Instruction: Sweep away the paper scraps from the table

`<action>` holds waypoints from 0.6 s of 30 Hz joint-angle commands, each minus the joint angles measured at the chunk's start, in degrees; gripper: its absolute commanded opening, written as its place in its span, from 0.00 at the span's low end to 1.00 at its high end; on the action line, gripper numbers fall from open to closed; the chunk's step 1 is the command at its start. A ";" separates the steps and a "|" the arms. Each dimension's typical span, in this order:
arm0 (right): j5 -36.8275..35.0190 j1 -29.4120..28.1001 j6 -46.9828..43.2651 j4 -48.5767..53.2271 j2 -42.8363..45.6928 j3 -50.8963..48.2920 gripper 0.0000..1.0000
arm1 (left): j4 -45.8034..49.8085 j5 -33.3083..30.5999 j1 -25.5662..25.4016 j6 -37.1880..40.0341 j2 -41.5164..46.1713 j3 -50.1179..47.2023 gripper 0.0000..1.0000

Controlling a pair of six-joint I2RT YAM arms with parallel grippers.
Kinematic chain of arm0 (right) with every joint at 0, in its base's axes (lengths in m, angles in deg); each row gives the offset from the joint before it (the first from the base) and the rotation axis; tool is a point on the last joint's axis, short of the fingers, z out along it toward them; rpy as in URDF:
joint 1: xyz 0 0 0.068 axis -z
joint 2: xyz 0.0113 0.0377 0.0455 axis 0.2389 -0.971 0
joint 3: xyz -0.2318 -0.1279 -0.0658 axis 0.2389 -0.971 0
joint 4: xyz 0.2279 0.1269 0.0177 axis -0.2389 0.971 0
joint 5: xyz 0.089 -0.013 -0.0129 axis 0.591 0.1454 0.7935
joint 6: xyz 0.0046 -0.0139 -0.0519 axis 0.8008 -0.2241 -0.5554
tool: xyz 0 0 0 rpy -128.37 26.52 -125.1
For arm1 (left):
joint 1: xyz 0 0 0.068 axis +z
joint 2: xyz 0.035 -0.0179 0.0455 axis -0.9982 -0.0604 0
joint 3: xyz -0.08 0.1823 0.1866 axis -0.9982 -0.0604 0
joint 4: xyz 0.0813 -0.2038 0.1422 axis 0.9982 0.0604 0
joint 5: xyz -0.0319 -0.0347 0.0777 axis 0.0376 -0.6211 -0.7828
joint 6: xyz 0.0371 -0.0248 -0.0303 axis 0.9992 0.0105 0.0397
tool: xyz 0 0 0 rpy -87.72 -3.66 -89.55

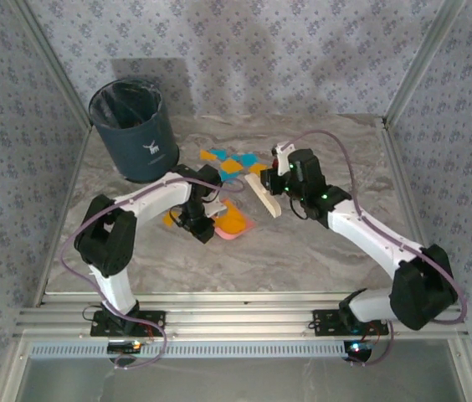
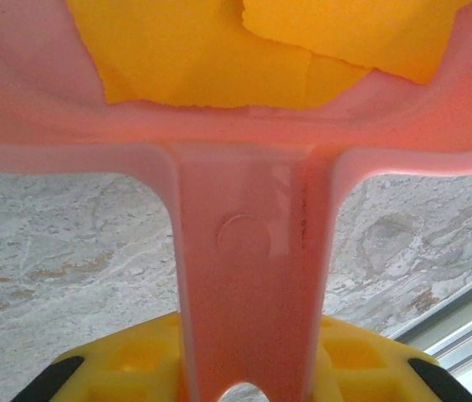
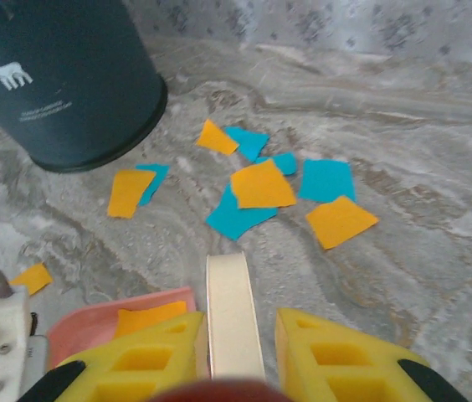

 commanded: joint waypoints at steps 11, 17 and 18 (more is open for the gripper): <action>1.54 9.63 1.87 0.74 10.96 -7.06 0.00 | -1.09 2.43 1.91 -1.21 8.15 2.69 0.00; 2.29 12.73 1.70 2.67 14.77 -9.64 0.00 | -1.07 6.40 3.83 -2.02 11.21 5.04 0.00; 2.36 13.03 1.61 3.07 15.30 -9.97 0.00 | -0.81 6.87 4.14 -1.99 11.45 5.59 0.00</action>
